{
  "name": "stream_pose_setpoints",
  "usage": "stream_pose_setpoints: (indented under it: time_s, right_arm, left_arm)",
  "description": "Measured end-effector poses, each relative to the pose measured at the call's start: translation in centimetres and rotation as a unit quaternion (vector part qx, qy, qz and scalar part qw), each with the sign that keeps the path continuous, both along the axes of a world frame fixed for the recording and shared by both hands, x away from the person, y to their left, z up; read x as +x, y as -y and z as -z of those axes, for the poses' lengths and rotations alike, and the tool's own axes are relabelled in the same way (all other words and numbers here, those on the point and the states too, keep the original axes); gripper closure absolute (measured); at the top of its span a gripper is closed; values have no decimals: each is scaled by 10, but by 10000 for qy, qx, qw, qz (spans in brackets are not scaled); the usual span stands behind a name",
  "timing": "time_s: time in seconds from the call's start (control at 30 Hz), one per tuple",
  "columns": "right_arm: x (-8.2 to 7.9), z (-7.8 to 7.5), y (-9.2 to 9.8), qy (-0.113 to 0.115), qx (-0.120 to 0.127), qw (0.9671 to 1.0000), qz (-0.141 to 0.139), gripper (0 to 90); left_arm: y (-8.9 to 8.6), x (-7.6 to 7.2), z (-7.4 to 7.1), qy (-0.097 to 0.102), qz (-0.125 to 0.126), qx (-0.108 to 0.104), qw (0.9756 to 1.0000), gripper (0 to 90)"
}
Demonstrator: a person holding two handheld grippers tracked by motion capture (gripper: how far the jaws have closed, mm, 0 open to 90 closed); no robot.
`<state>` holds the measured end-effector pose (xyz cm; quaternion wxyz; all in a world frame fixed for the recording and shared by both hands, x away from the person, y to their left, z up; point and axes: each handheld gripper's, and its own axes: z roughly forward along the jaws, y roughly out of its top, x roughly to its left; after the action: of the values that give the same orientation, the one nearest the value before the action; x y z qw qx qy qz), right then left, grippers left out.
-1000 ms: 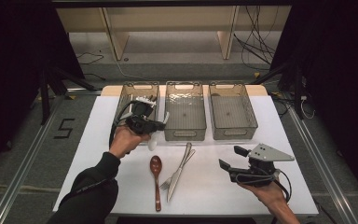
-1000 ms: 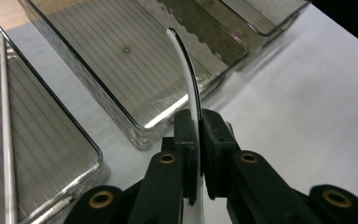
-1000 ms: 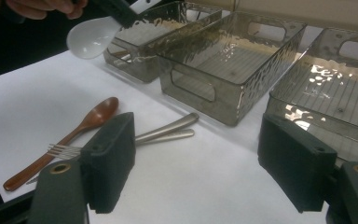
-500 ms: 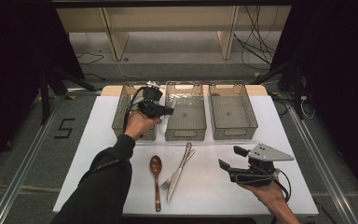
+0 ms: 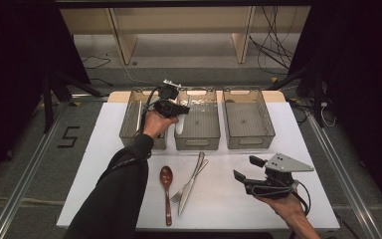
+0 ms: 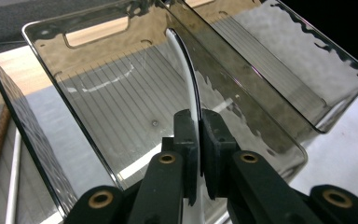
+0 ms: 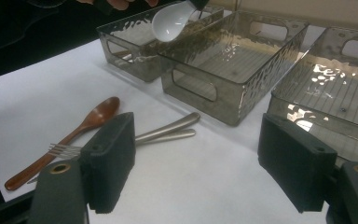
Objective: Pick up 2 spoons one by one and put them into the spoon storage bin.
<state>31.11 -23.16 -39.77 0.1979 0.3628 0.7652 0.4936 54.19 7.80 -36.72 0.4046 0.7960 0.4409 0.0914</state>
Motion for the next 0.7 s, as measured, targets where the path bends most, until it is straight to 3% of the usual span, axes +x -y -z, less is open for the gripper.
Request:
stream_pose_setpoints:
  time_s: [0.23,0.47,0.57,0.7]
  right_arm:
    - [0,0,-1,-1,-13,10000,-18,285]
    - [0,0,-1,-13,-20,10000,-32,285]
    - [0,0,-1,-9,-24,10000,-27,285]
    - [0,0,-1,0,-23,10000,-26,285]
  left_arm:
    - [-1,6,3,37,-152,5,9999,848]
    - [6,7,12,13,-96,109,9999,845]
    - [9,8,16,17,-83,256,9996,845]
    - [10,9,20,3,-116,250,9996,842]
